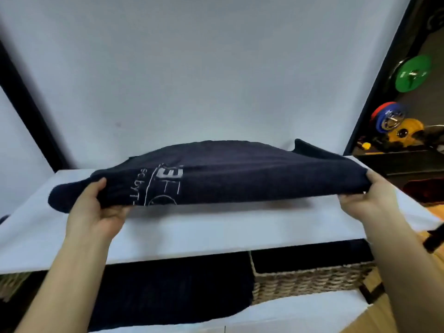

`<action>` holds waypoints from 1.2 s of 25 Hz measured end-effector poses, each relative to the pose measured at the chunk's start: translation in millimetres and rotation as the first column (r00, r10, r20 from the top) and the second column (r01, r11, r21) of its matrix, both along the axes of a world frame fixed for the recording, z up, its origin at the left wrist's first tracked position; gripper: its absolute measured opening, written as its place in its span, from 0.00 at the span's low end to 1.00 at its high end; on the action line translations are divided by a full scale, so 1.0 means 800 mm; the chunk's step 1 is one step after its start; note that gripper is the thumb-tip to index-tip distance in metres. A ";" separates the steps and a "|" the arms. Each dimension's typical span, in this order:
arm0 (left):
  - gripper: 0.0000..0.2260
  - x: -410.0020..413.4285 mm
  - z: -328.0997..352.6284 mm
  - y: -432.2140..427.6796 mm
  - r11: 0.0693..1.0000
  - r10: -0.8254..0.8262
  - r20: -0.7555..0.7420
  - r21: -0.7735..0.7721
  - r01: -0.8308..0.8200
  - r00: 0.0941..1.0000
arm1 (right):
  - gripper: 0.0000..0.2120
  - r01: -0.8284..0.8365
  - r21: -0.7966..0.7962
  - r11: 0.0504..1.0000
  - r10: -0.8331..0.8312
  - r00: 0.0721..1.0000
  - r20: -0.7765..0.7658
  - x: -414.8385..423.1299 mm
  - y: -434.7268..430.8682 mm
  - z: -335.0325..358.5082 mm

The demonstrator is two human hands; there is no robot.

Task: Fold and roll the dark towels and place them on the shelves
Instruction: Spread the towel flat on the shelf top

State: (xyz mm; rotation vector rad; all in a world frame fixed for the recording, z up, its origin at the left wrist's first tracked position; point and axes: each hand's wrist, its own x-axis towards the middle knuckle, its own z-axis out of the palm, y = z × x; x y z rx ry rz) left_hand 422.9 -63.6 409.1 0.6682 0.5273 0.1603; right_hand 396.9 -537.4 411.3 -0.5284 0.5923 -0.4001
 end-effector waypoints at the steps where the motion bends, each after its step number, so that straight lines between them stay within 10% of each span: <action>1: 0.10 -0.023 -0.040 -0.002 1.000 0.003 -0.076 -0.028 -0.005 0.997 | 0.14 -0.043 0.010 0.999 0.044 0.996 -0.078 -0.017 0.000 -0.041; 8: 0.17 -0.050 -0.124 0.051 0.977 0.208 -0.182 -0.011 -0.213 0.961 | 0.14 -0.114 0.011 0.993 0.114 0.975 -0.188 -0.049 -0.023 -0.091; 11: 0.16 -0.058 -0.122 0.064 0.915 0.338 -0.218 0.302 -0.266 0.915 | 0.12 -0.075 -0.257 0.963 0.000 0.960 -0.279 -0.060 -0.046 -0.098; 12: 0.14 -0.068 -0.110 0.055 0.795 0.441 -0.168 0.530 -0.297 0.881 | 0.14 -0.057 -0.528 0.847 -0.139 0.936 -0.324 -0.069 -0.054 -0.096; 14: 0.17 -0.080 -0.079 0.031 0.237 0.533 0.145 0.920 -0.312 0.834 | 0.18 -0.060 -0.942 0.330 -0.430 0.879 -0.206 -0.075 -0.052 -0.077; 16: 0.19 -0.056 -0.050 -0.002 -0.183 0.194 0.282 0.951 -0.248 0.939 | 0.15 -0.101 -0.991 -0.088 -0.225 0.971 -0.079 -0.054 -0.005 -0.046; 18: 0.20 -0.015 -0.050 -0.039 -0.425 -0.256 -0.088 0.905 -0.030 0.963 | 0.17 -0.213 -0.874 -0.436 0.091 0.956 -0.278 -0.005 0.053 -0.039; 20: 0.25 0.013 -0.078 -0.064 -0.649 -0.286 -0.466 0.737 0.188 0.837 | 0.24 -0.347 -0.642 -0.684 0.104 0.824 -0.557 0.034 0.085 -0.057; 23: 0.30 0.035 -0.110 -0.044 -0.672 -0.074 -0.586 0.627 0.394 0.807 | 0.31 -0.525 -0.352 -0.775 -0.114 0.664 -0.739 0.045 0.080 -0.112; 30: 0.33 0.074 -0.106 0.024 -0.460 0.202 -0.648 0.599 0.655 0.735 | 0.37 -0.530 -0.343 -0.776 -0.162 0.692 -0.703 0.044 0.080 -0.120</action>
